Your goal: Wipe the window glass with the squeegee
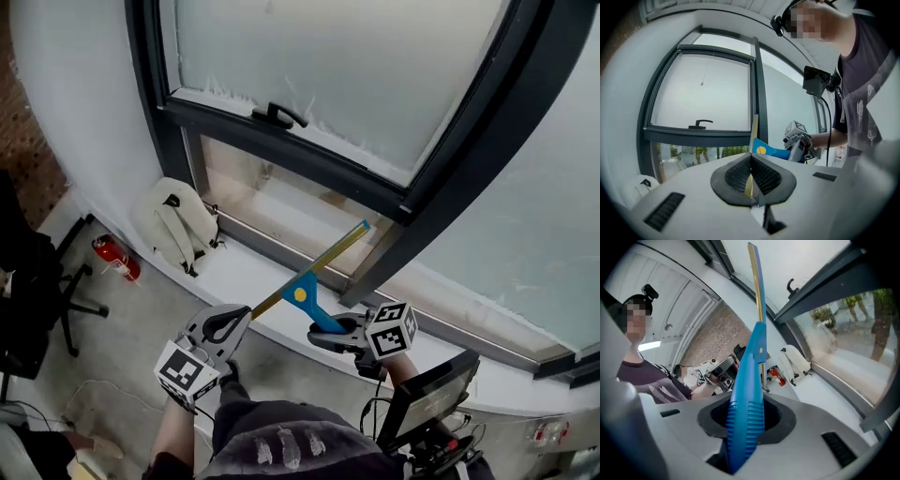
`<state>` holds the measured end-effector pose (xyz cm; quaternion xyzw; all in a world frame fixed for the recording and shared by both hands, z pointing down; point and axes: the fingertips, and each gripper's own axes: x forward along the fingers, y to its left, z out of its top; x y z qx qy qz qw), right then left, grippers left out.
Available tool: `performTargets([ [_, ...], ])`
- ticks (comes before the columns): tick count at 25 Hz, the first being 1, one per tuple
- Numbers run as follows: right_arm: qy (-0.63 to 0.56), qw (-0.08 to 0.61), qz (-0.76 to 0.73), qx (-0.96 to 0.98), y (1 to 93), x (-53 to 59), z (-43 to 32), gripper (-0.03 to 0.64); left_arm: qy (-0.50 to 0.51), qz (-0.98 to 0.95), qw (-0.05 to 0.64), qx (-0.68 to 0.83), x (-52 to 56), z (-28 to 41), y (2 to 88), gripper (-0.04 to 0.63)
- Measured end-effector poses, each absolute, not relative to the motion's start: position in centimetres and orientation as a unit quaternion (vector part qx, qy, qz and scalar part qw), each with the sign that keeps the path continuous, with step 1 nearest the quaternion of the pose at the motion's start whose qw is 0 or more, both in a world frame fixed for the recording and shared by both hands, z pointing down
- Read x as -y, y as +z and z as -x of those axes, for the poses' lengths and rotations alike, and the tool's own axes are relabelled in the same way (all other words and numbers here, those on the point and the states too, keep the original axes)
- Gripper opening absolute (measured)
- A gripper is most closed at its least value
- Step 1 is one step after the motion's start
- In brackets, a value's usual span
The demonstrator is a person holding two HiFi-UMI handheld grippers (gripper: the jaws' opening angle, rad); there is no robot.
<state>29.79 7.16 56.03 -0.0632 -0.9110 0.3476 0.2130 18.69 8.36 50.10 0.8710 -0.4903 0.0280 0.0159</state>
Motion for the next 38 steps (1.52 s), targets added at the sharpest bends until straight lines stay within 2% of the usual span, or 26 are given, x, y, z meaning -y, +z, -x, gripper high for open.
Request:
performTargets([
  [6,0.388,0.102,0.006,0.916,52.0,-2.7,-19.9,0.095,-0.019,-0.908,0.009,0.418,-3.1,-9.3,47.5,0.006],
  [11,0.368,0.036,-0.060,0.927,48.9,1.2,-16.2,0.095,-0.034,-0.923,0.019,0.383,-0.5,-4.9,47.0,0.005],
  [18,0.307,-0.013,-0.078,0.948,42.8,8.4,-15.5,0.095,-0.034,-0.946,-0.004,0.322,4.6,-6.5,44.7,0.005],
  [23,0.267,-0.089,-0.067,0.957,35.8,14.3,-16.2,0.095,-0.035,-0.954,-0.019,0.298,8.5,-8.2,42.1,0.005],
  [30,0.191,-0.129,-0.027,0.973,26.9,19.6,-17.1,0.095,-0.075,-0.961,-0.040,0.262,13.6,-10.8,36.0,0.005],
  [38,0.151,-0.196,-0.063,0.967,19.1,24.8,-16.6,0.095,-0.104,-0.978,-0.064,0.169,16.5,-10.3,31.8,0.005],
])
